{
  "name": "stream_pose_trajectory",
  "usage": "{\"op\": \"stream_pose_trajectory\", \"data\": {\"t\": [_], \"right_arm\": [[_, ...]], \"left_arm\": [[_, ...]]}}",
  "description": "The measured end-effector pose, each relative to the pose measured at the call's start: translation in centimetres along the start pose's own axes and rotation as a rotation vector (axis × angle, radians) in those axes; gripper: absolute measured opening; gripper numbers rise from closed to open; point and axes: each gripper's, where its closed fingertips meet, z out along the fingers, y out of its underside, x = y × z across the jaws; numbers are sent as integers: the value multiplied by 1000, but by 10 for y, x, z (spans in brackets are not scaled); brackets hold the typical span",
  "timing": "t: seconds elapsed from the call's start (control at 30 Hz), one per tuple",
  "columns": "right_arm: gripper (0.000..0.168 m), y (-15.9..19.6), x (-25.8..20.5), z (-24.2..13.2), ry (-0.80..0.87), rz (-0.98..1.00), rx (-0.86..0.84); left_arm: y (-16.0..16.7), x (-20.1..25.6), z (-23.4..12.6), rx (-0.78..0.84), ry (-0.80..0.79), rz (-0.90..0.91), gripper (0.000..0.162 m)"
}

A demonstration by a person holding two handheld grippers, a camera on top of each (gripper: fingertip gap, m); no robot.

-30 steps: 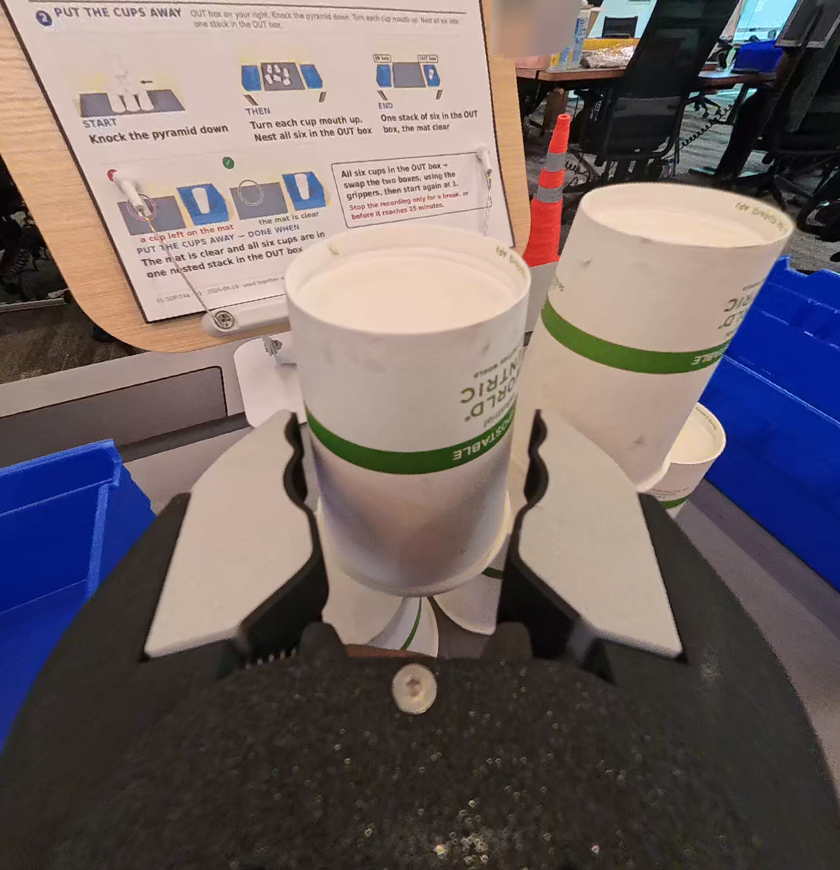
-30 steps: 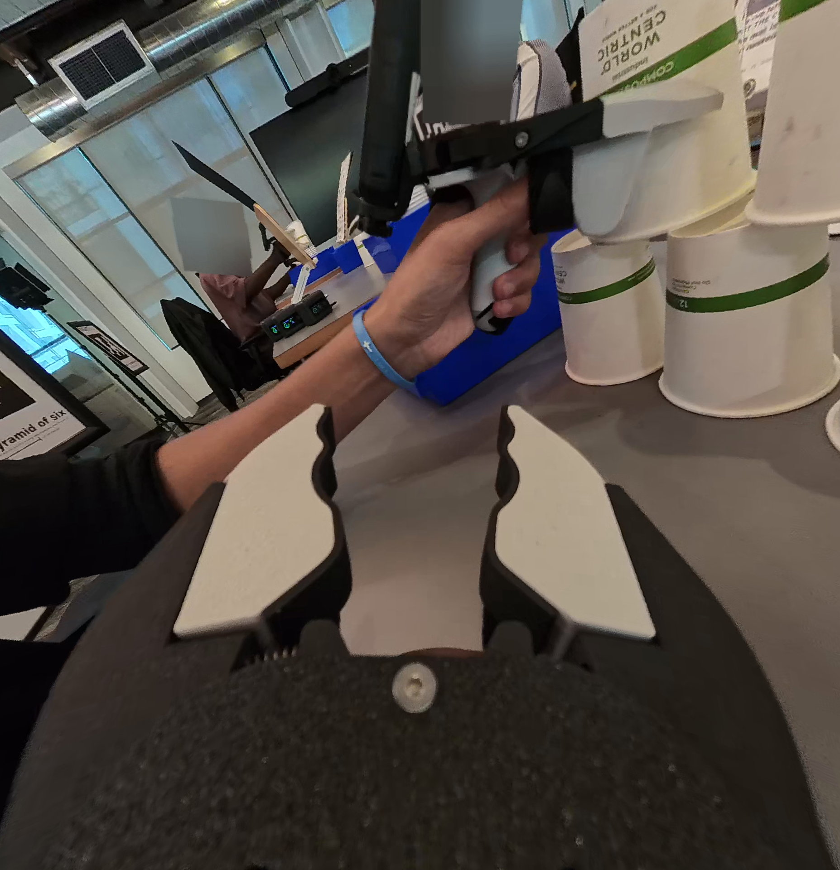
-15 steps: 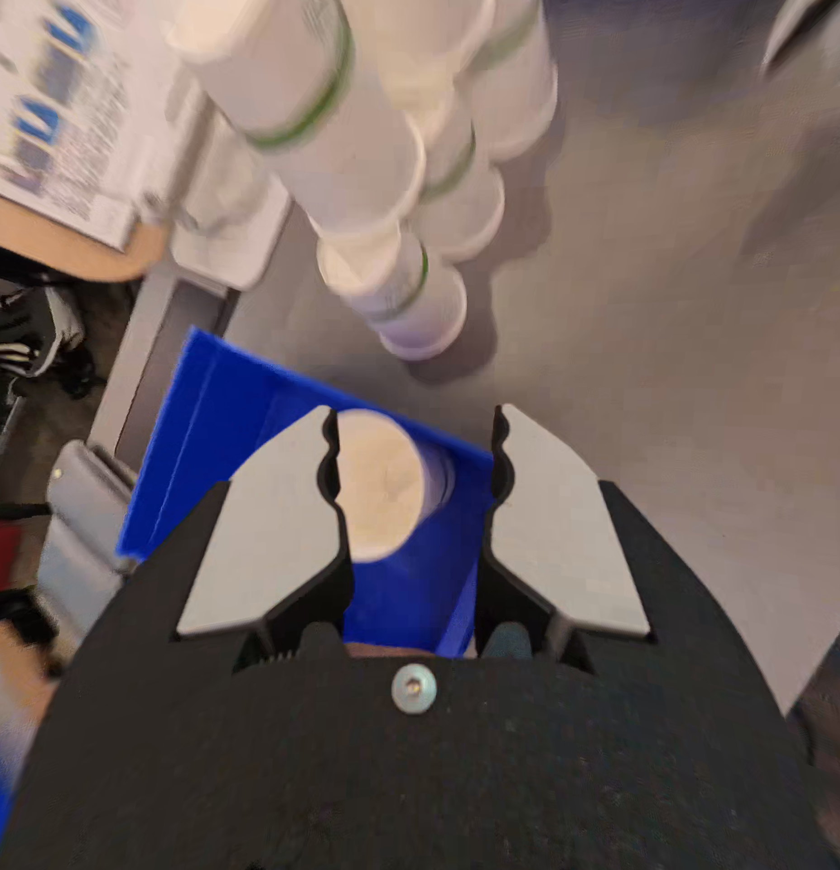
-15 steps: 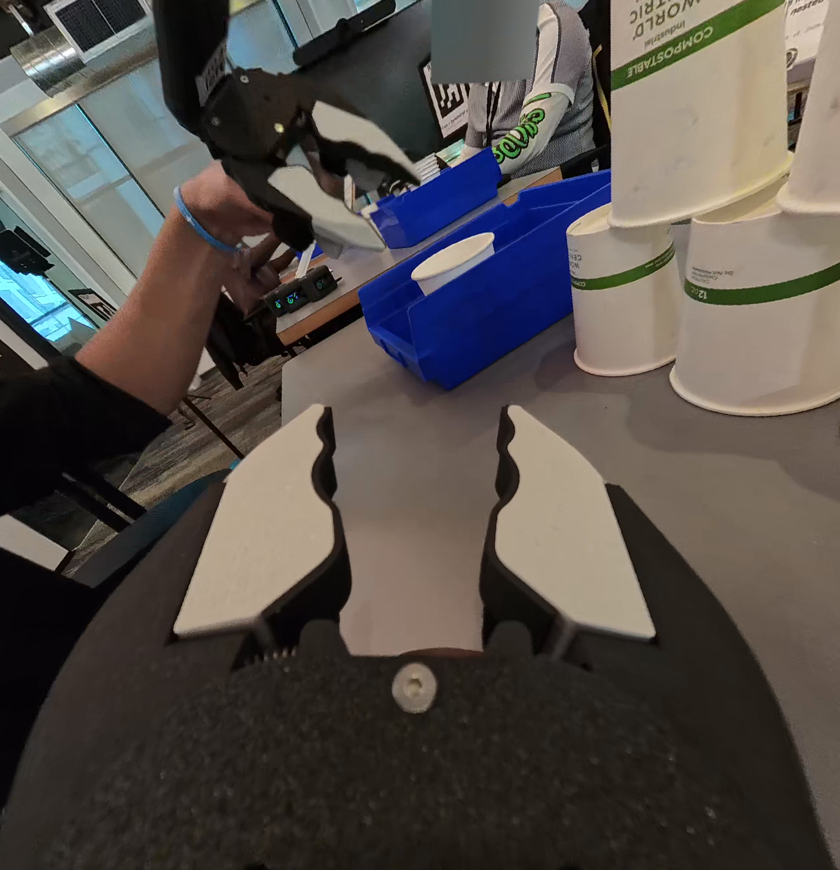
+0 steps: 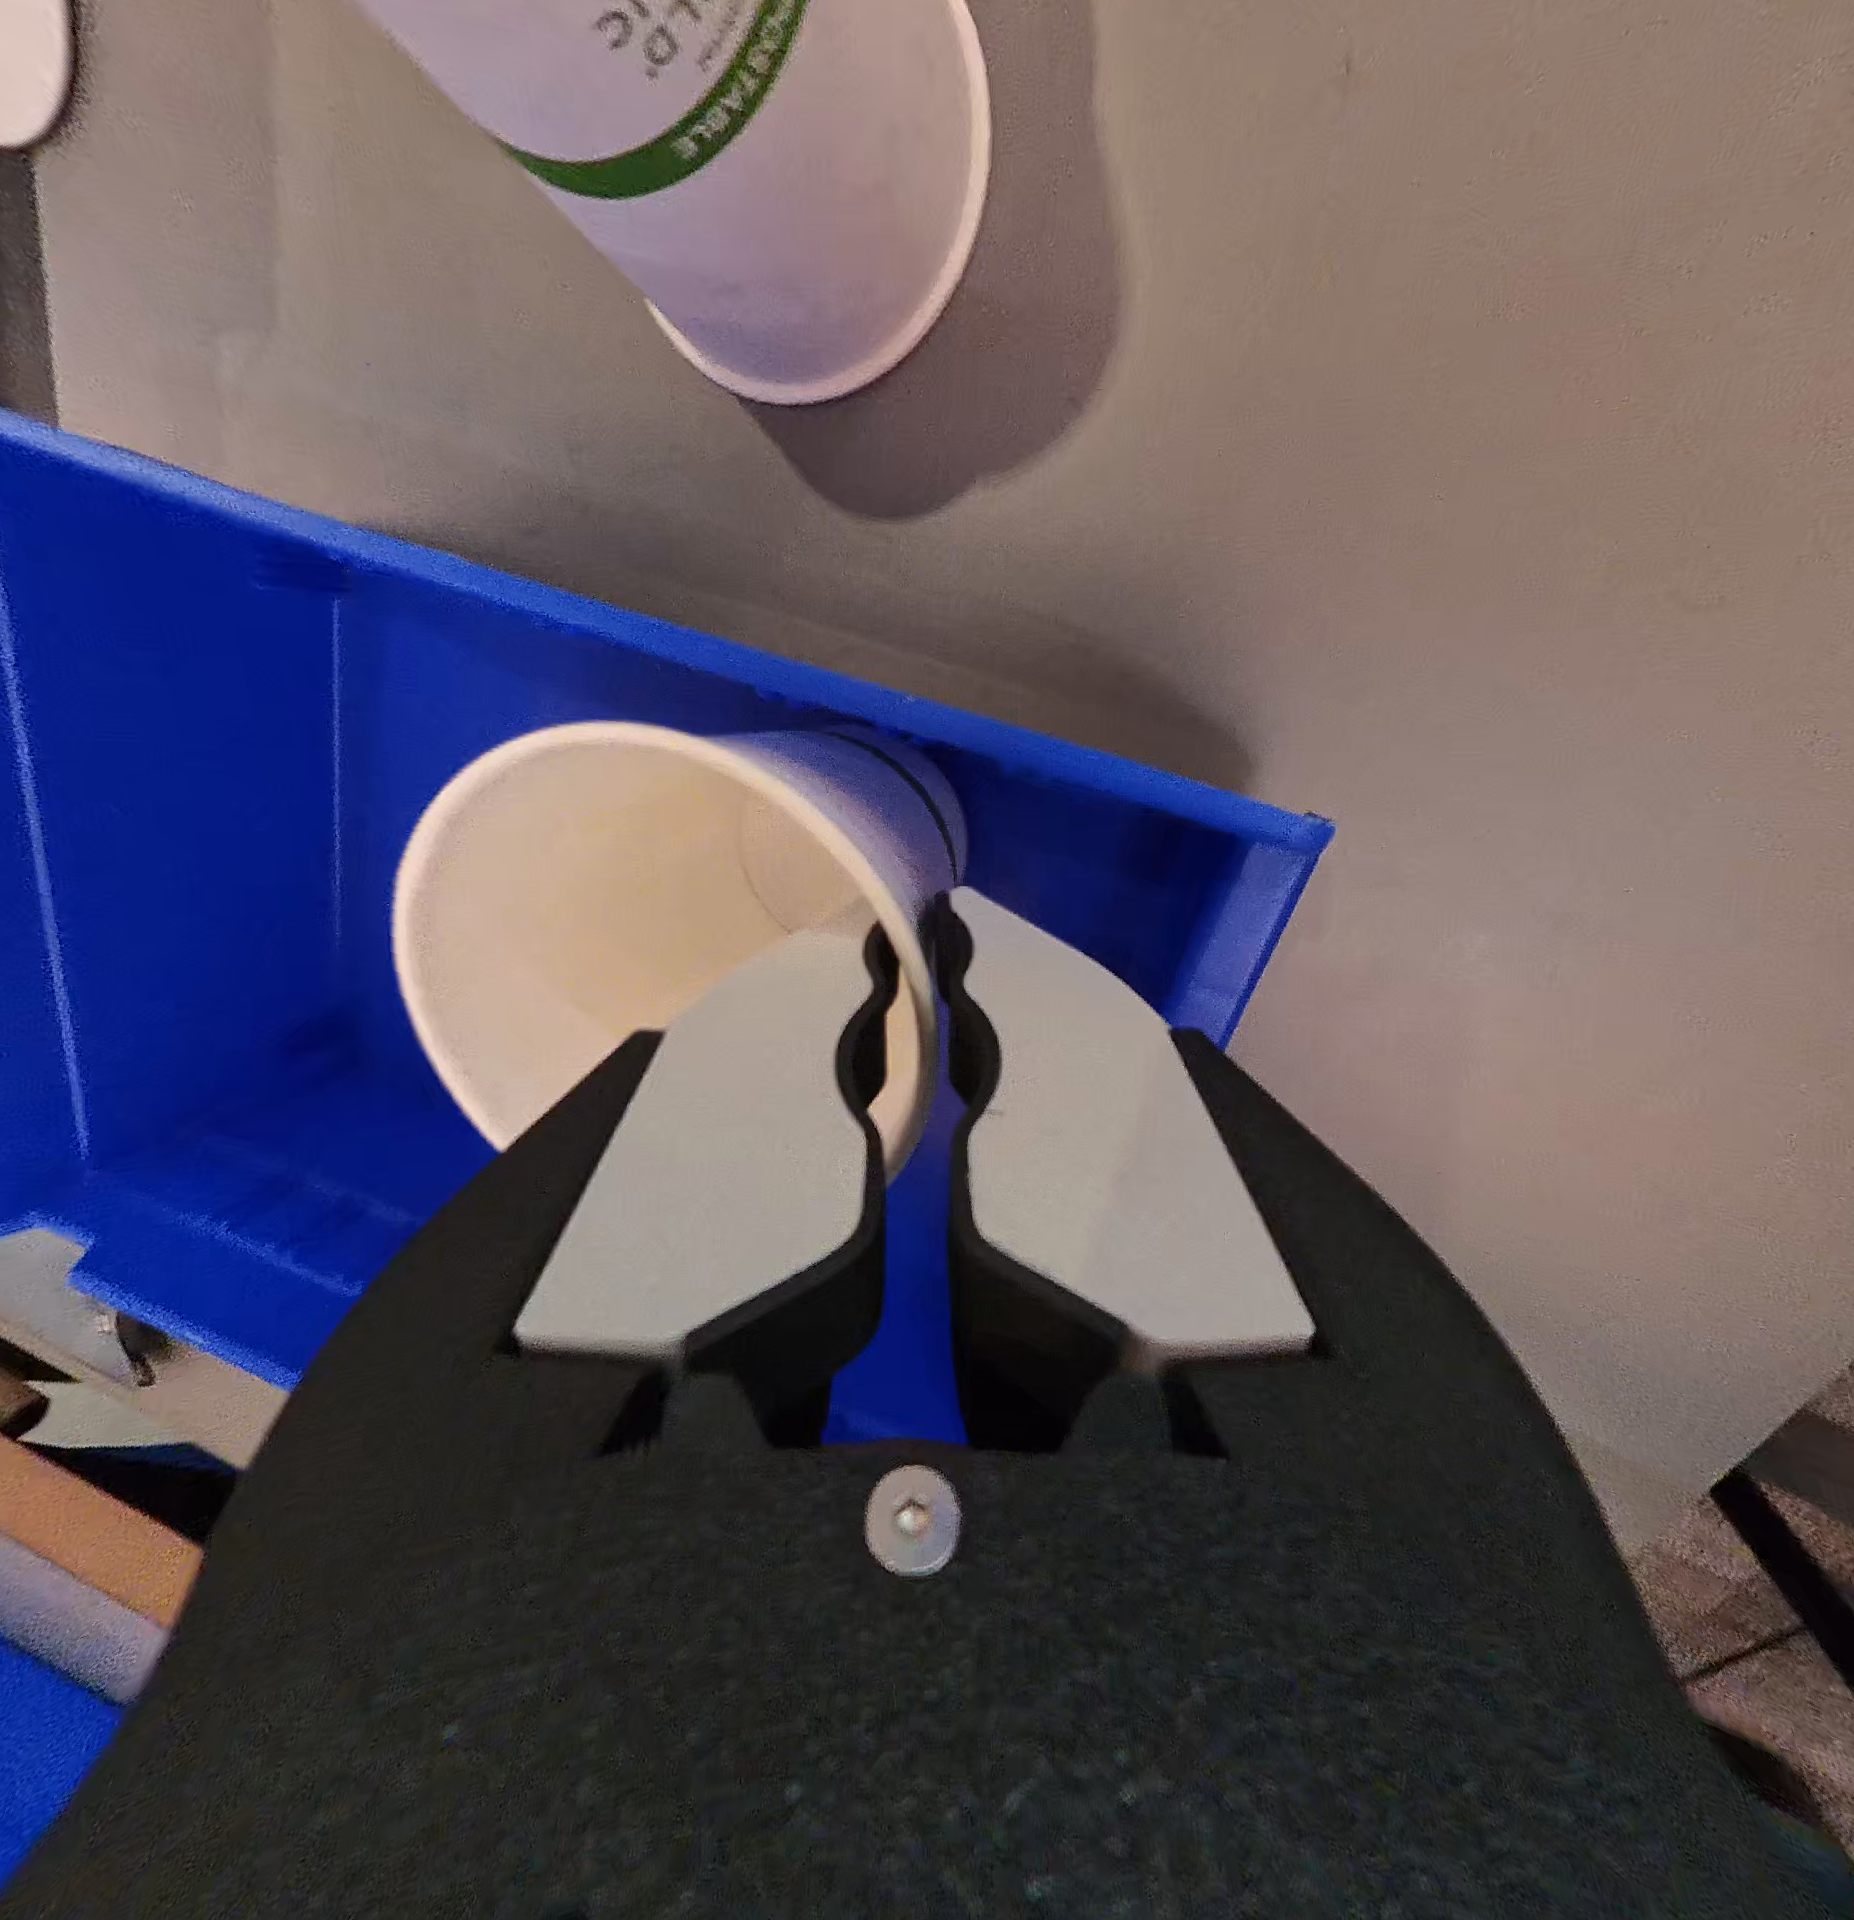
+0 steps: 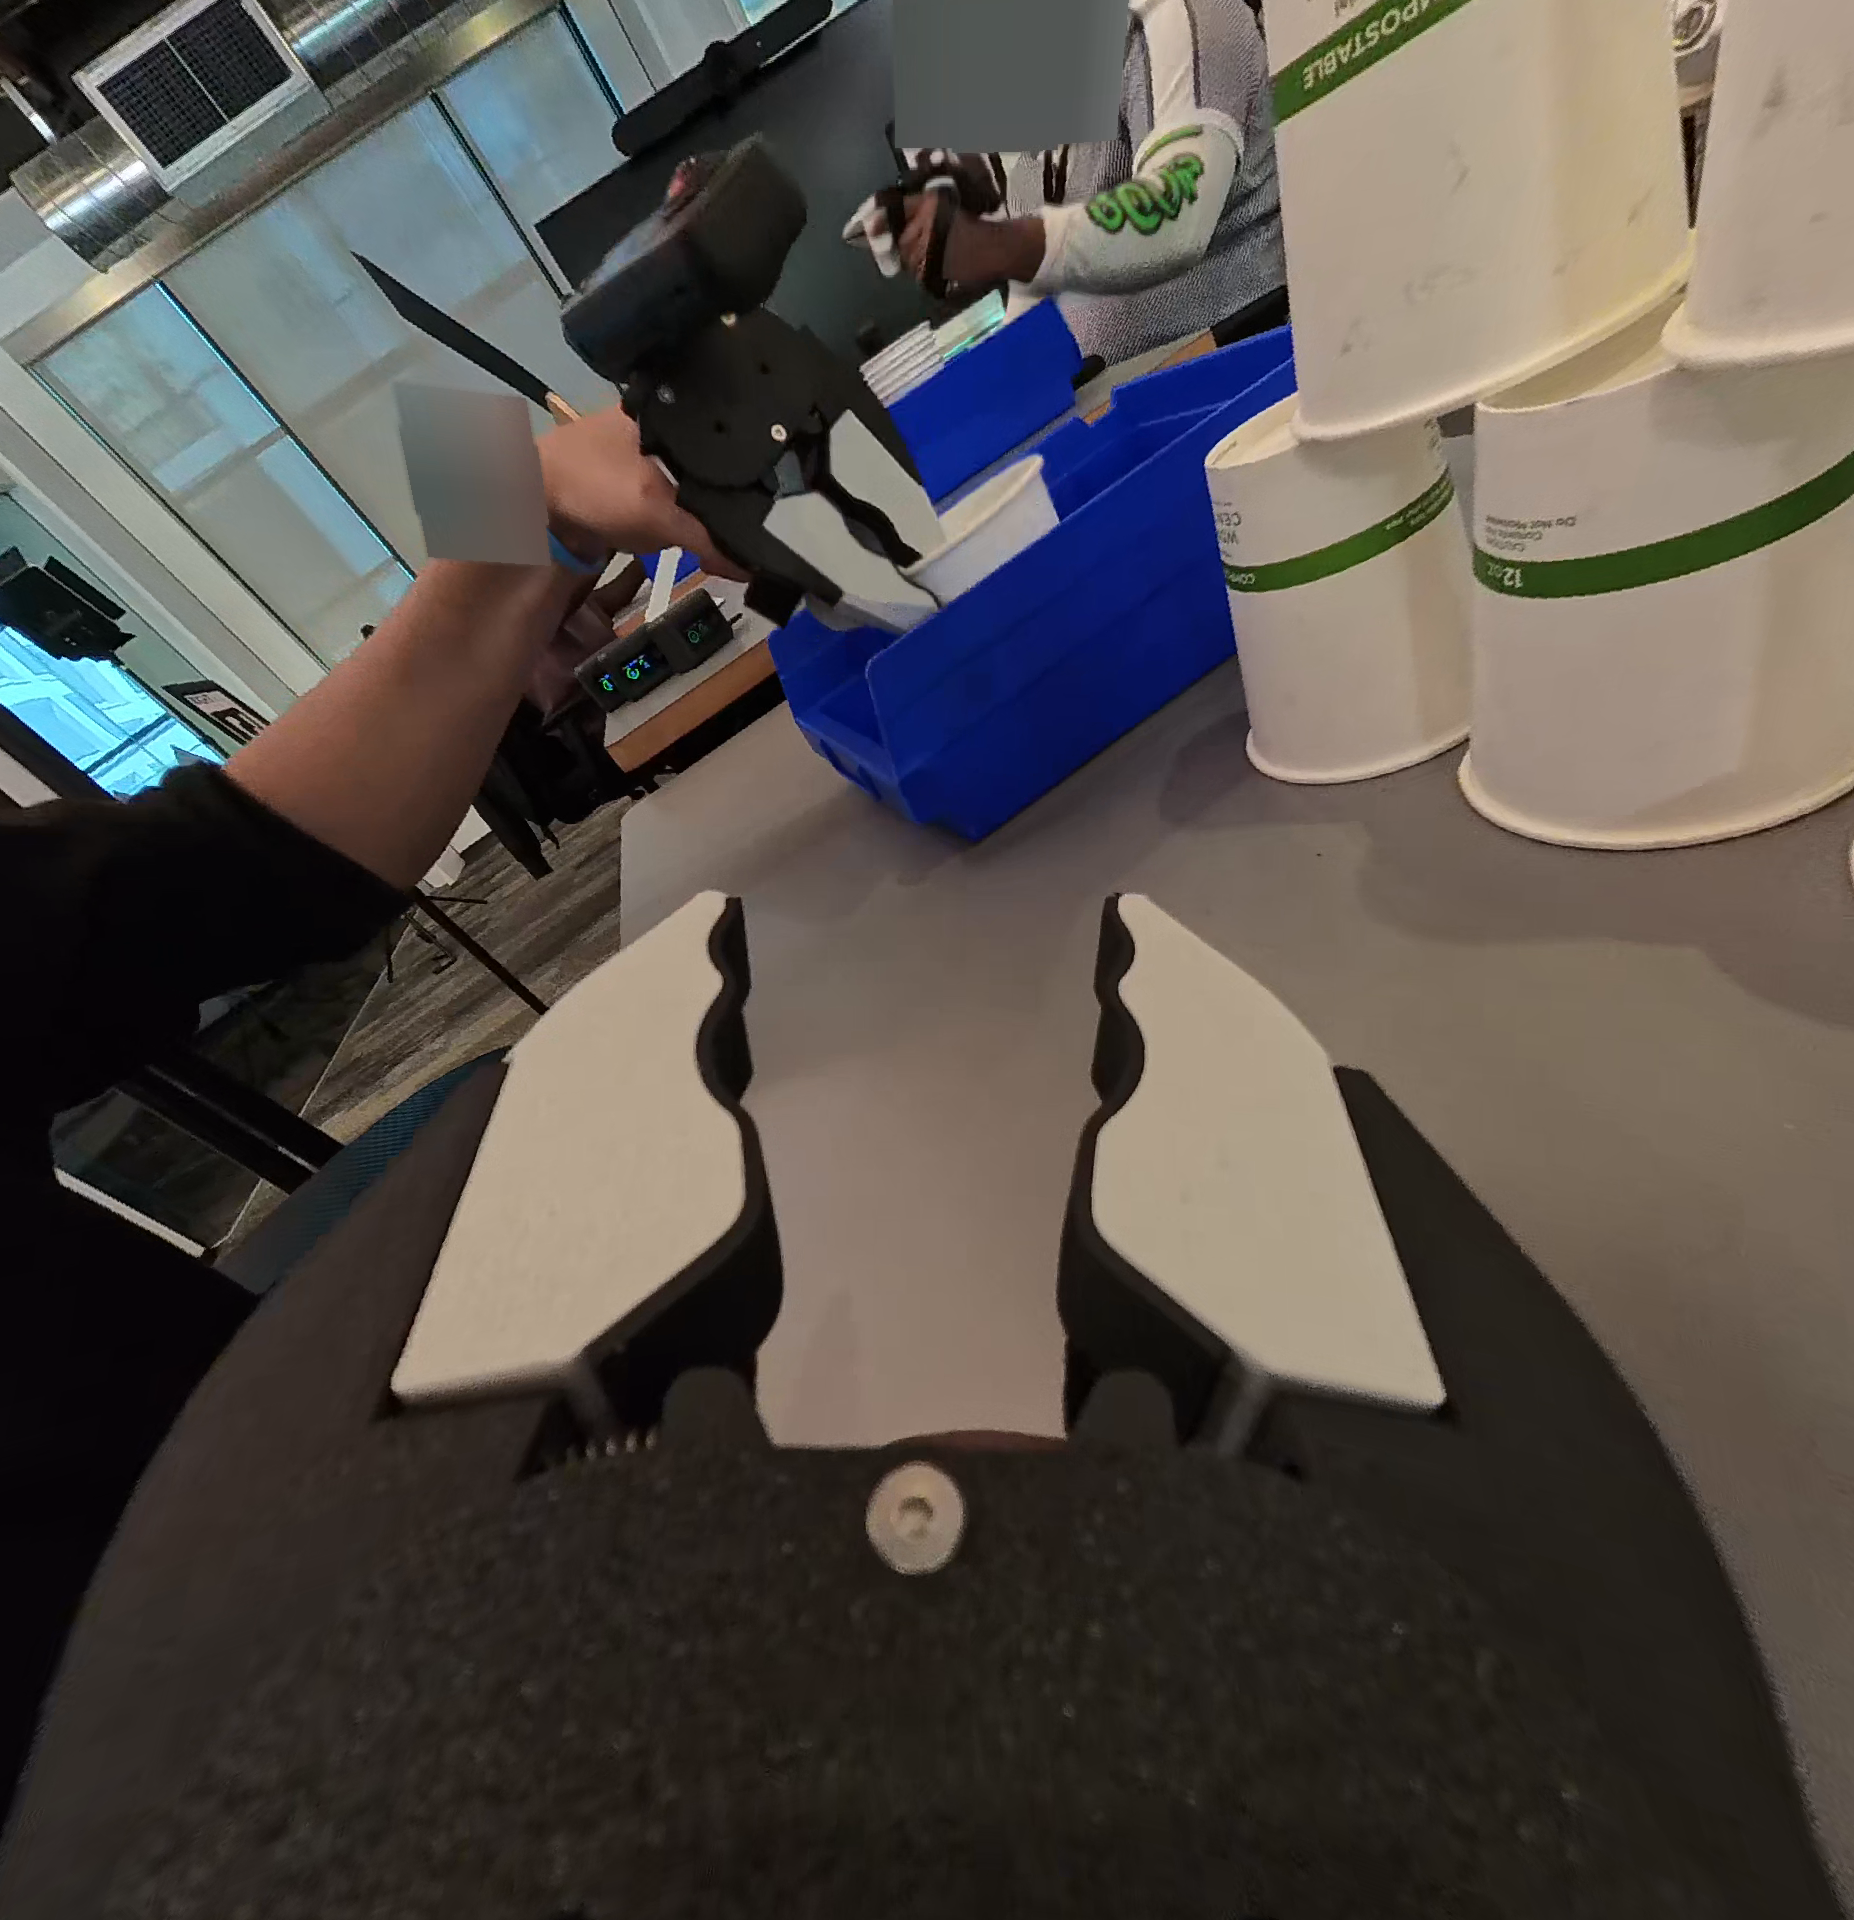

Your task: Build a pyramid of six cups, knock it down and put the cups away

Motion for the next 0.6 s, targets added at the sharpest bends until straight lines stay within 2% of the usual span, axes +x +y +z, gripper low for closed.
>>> {"op": "stream_pose_trajectory", "data": {"t": [0.17, 0.23, 0.3, 0.37, 0.47, 0.6], "right_arm": [[64, 4, 3, 1, 3, 8, -14], [65, 0, 6, -1, 12, -6, -5], [66, -9, 9, -3, 15, -22, 25], [68, -23, 9, -3, -9, -36, 61], [72, -52, 7, 1, -60, -88, 104], [88, -93, -2, 14, -136, -183, 113]], "left_arm": [[22, -15, -24, 122, -50, -122, 0], [29, -24, -45, 276, -58, -235, 0], [26, -27, -72, 503, -29, -351, 0], [10, -23, -104, 771, 36, -427, 0], [-29, -5, -145, 1096, 160, -435, 0], [-99, 34, -165, 1260, 325, -326, 0]]}}
